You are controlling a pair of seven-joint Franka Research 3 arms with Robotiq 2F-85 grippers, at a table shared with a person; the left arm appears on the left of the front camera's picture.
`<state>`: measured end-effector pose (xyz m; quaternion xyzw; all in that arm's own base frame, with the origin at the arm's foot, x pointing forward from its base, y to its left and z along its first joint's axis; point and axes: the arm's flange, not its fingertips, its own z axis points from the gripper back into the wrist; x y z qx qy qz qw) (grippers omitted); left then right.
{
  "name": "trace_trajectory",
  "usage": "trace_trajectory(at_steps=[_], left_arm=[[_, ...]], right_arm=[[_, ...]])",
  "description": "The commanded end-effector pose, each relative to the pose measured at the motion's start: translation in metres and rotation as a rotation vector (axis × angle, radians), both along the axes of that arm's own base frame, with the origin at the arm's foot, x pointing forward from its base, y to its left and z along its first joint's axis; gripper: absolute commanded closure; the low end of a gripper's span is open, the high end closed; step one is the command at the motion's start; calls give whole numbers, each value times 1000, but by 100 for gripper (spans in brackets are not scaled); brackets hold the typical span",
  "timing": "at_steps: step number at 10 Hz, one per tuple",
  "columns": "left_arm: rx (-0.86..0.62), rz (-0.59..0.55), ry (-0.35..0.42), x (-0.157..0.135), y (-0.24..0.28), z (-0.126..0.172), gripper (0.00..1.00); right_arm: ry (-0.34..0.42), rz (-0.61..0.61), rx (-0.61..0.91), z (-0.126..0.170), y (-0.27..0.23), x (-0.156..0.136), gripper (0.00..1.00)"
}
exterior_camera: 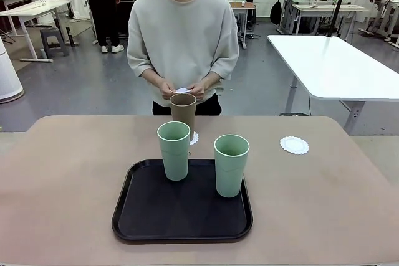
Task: Place coasters on the table and set cups on them.
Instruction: Take one Reusable plastic cup from the Flat Tray and place it on a coaster set by the human.
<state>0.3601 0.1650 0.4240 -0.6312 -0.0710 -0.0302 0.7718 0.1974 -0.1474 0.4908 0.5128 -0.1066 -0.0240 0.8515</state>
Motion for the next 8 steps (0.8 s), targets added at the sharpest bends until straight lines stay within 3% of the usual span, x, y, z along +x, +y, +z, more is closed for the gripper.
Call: trace_trajectory(at_steps=[1, 3, 4, 6, 8], left_arm=[[1, 7, 2, -1, 2, 2, 0], [1, 7, 2, -1, 2, 2, 0], [1, 7, 2, -1, 2, 2, 0], [1, 7, 2, -1, 2, 2, 0], [1, 7, 2, -1, 2, 2, 0]], right_arm=[[-69, 108, -136, 22, 20, 36, 0], [-76, 170, -274, 41, 47, 99, 0], [-124, 197, -375, 44, 60, 120, 0], [-363, 272, -465, 50, 105, 160, 0], [-564, 405, -621, 33, 140, 166, 0]])
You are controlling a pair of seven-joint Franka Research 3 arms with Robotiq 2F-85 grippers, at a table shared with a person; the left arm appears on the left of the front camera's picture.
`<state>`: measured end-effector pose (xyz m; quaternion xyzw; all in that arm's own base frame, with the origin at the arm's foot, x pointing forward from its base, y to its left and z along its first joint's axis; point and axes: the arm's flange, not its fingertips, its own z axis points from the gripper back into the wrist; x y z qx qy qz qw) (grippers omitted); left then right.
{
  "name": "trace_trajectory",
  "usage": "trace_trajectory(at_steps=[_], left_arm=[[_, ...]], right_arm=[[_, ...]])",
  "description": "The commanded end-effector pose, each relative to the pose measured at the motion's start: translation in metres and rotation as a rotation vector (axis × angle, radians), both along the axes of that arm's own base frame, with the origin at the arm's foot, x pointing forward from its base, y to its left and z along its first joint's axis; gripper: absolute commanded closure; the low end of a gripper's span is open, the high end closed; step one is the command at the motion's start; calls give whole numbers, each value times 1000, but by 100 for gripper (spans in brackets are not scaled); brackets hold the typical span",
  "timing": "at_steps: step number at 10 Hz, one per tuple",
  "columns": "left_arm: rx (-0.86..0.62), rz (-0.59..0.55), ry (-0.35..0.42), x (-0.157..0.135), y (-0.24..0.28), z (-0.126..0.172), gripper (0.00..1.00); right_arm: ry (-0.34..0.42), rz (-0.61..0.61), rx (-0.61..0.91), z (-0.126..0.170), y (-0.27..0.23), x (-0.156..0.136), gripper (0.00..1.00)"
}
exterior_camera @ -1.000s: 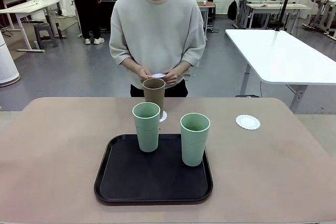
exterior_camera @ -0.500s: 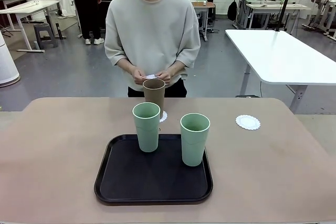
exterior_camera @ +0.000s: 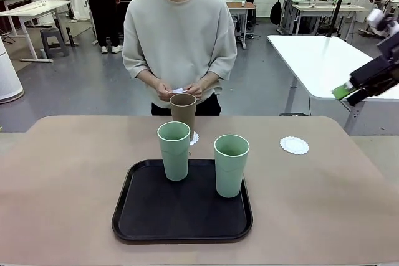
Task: Place coasters on the table and set cups on them.
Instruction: Take one Reusable plastic cup from the Flat Tray and place it on a coaster set by the human.
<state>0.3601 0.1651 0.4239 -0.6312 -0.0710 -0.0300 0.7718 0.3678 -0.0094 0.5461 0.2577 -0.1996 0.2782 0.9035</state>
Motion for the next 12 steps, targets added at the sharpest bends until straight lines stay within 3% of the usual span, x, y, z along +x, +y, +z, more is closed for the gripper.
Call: trace_trajectory(at_steps=[1, 4, 6, 12], left_arm=[[1, 7, 2, -1, 2, 2, 0], [1, 7, 2, -1, 2, 2, 0], [1, 7, 2, -1, 2, 2, 0], [1, 7, 2, -1, 2, 2, 0]], right_arm=[[-126, 99, -37, -24, 15, 0, 0], [-36, 298, -64, -33, 34, -15, 0], [6, 357, -105, -37, 41, -24, 0], [-3, 316, -70, -40, 47, -19, 0]])
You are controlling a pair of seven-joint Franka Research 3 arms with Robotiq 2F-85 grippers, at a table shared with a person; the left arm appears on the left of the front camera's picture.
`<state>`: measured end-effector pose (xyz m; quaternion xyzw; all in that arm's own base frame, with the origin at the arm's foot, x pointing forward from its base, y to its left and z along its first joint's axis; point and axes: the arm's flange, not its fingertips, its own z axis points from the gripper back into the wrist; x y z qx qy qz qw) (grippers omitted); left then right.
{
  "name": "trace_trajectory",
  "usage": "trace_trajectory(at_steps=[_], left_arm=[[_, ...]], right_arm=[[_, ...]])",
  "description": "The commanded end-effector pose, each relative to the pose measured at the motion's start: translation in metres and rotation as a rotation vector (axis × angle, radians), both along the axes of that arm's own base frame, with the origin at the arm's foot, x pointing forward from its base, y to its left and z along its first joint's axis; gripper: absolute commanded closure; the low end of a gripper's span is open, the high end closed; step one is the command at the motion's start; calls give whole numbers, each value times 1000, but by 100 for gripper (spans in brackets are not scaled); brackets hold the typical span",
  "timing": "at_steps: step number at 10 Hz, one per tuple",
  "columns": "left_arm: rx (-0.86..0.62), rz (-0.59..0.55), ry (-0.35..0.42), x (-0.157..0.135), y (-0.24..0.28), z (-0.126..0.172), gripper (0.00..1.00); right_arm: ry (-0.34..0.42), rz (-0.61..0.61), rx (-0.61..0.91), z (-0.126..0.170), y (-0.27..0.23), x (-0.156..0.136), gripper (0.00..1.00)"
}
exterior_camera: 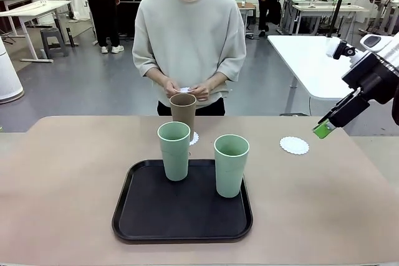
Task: Place coasters on the table and set cups on them.
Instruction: Take one Reusable plastic cup from the Flat Tray and place it on a coaster set by the human.
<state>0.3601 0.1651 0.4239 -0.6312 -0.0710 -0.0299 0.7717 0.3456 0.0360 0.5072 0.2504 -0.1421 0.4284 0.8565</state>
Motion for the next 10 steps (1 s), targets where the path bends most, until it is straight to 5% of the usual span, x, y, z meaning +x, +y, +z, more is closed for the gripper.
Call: trace_trajectory(at_steps=[1, 2, 3, 8, 10], left_arm=[[1, 7, 2, -1, 2, 2, 0], [1, 7, 2, -1, 2, 2, 0], [1, 7, 2, -1, 2, 2, 0], [1, 7, 2, -1, 2, 2, 0], [1, 7, 2, -1, 2, 2, 0]], right_arm=[[1, 1, 0, 0, 0, 0, 0], [-163, 119, -12, -3, 3, 7, 0], [-235, 224, 26, -7, 11, 19, 0], [-347, 689, 177, -43, 40, 49, 0], [-378, 730, 246, -49, 46, 53, 0]])
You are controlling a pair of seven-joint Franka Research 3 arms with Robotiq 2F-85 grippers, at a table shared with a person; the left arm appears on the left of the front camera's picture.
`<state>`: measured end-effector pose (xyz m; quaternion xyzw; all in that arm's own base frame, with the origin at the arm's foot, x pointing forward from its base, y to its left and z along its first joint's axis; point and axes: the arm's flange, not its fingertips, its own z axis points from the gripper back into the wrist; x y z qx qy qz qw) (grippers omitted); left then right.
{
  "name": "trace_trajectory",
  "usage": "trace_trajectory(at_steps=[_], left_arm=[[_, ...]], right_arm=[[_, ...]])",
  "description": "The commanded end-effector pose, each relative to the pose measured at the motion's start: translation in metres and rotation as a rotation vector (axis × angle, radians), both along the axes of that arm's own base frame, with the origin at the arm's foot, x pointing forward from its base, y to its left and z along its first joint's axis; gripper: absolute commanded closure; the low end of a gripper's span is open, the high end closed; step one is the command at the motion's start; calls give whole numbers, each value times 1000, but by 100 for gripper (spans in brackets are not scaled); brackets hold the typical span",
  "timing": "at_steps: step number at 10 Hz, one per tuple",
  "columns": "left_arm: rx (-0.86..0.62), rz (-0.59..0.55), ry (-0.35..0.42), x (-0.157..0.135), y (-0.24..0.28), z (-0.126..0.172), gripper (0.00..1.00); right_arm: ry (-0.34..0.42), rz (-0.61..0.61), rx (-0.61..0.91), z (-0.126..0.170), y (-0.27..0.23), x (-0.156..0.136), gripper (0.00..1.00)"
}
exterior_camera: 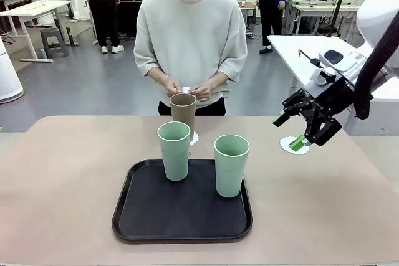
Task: Place coasters on the table and set cups on them.
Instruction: Take one Reusable plastic cup from the Flat Tray and place it on a coaster set by the human.
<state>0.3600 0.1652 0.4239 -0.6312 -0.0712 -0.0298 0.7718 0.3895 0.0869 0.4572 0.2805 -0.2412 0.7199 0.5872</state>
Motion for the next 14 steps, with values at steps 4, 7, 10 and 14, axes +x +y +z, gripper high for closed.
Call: trace_trajectory(at_steps=[4, 7, 10, 14], left_arm=[[1, 6, 2, -1, 1, 2, 0], [1, 6, 2, -1, 1, 2, 0], [1, 6, 2, -1, 1, 2, 0], [1, 6, 2, -1, 1, 2, 0]], right_arm=[[18, -2, 37, -4, -4, 4, 0], [18, -2, 37, -4, -4, 4, 0], [39, -65, 100, -10, -4, 8, 0], [35, -15, 185, -87, -18, 13, 0]])
